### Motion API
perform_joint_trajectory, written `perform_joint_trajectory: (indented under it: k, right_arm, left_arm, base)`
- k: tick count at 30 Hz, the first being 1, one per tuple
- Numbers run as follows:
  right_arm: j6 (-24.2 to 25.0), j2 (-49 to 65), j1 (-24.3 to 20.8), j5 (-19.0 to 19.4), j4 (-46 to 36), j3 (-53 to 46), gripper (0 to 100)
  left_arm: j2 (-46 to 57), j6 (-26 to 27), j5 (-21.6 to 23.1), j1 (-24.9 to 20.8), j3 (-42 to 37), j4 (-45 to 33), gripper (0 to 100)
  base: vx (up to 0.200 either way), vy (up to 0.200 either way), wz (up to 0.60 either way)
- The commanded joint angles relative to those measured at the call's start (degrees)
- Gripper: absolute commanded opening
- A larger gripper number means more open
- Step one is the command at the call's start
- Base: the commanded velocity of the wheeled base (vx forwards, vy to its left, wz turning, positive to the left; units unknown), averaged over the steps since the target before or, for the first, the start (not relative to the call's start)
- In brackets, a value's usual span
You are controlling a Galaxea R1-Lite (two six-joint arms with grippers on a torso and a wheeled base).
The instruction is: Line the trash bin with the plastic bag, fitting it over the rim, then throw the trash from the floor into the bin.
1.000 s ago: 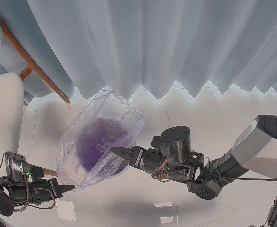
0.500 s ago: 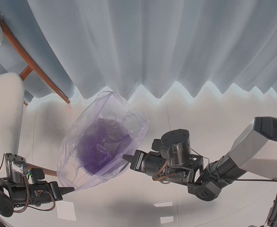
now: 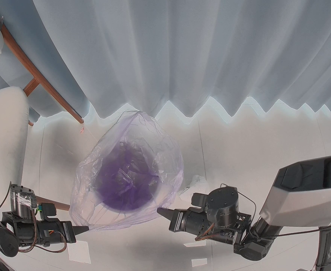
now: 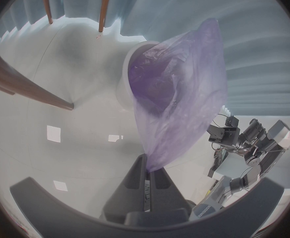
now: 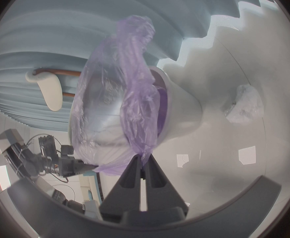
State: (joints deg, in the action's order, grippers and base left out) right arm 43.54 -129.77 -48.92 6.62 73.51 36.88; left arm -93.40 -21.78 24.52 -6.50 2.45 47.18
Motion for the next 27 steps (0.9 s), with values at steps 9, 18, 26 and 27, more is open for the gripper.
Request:
perform_joint_trajectory:
  k: [9,18,26,27]
  right_arm:
    - [-0.8,-11.1,-2.2,-0.2,9.3,-5.9,0]
    - [-2.4,-15.5,-2.2,-1.5,14.0,-5.6,0]
    - [-2.5,-15.9,-1.1,-1.5,14.0,-5.3,0]
    - [-2.5,-15.9,-1.1,-1.5,14.0,-5.3,0]
  left_arm:
    - [-7.8,8.5,-2.7,1.0,-1.6,0.3,0]
    - [-10.1,9.3,-4.7,0.9,-1.1,0.8,0]
    - [-12.9,9.4,-7.0,1.0,-1.1,0.8,0]
    - [-12.9,9.4,-7.0,1.0,-1.1,0.8,0]
  base:
    - [0.000,0.000,0.00]
    - [0.000,0.000,0.00]
    - [0.000,0.000,0.00]
    - [0.000,0.000,0.00]
